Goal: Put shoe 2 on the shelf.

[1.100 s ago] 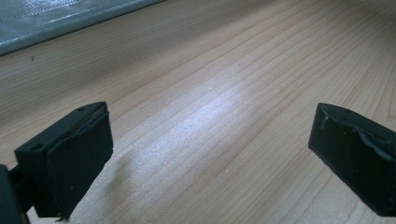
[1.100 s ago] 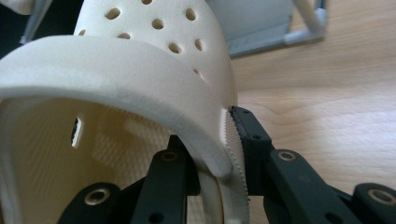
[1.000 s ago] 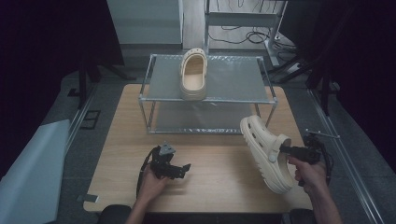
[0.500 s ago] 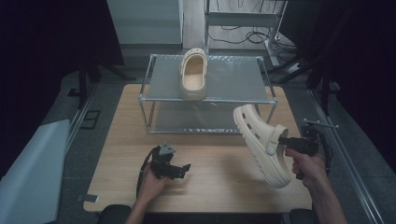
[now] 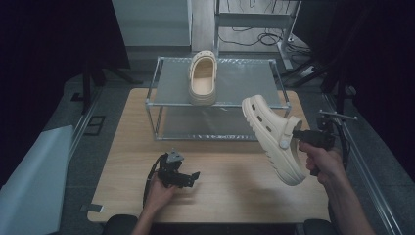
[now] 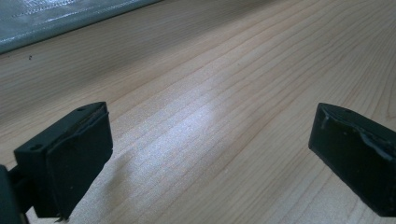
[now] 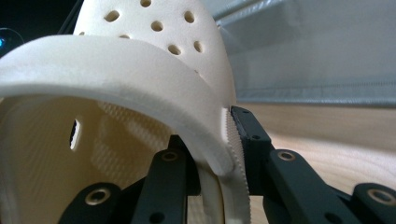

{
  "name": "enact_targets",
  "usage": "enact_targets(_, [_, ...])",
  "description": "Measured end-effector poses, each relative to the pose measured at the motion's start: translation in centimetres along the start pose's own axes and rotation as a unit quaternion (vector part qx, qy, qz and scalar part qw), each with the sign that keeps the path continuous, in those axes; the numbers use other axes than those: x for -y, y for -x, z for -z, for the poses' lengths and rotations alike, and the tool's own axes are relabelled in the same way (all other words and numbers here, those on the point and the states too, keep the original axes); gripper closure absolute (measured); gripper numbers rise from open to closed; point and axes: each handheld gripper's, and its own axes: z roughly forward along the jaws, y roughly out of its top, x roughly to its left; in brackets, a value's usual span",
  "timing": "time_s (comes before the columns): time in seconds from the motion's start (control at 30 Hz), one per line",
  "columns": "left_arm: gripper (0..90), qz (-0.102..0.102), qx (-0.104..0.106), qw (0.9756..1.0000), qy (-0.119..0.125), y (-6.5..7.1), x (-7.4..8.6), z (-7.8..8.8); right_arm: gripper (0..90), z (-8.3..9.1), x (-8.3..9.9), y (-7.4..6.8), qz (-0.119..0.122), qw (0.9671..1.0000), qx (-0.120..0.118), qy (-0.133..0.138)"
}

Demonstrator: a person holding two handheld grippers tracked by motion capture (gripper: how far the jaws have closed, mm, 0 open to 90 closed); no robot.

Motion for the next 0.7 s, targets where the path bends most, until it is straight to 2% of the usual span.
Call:
enact_targets(0.37, [0.0, 0.000, 0.000, 1.0000, -0.004, -0.2, 0.0, 0.0, 74.9, -0.4, -3.3, -1.9, 0.009, 0.9998, 0.010, 0.015])
enact_targets(0.67, [0.0, 0.002, 0.003, 1.0000, -0.004, -0.3, 0.1, -0.2, 75.0, -1.7, -6.0, -2.5, -0.005, 0.9990, 0.030, 0.034])
enact_targets(0.7, [0.0, -0.005, 0.001, 1.0000, -0.007, -0.2, 0.1, -0.3, 75.0, -2.0, -6.3, -2.6, -0.007, 0.9988, 0.033, 0.035])
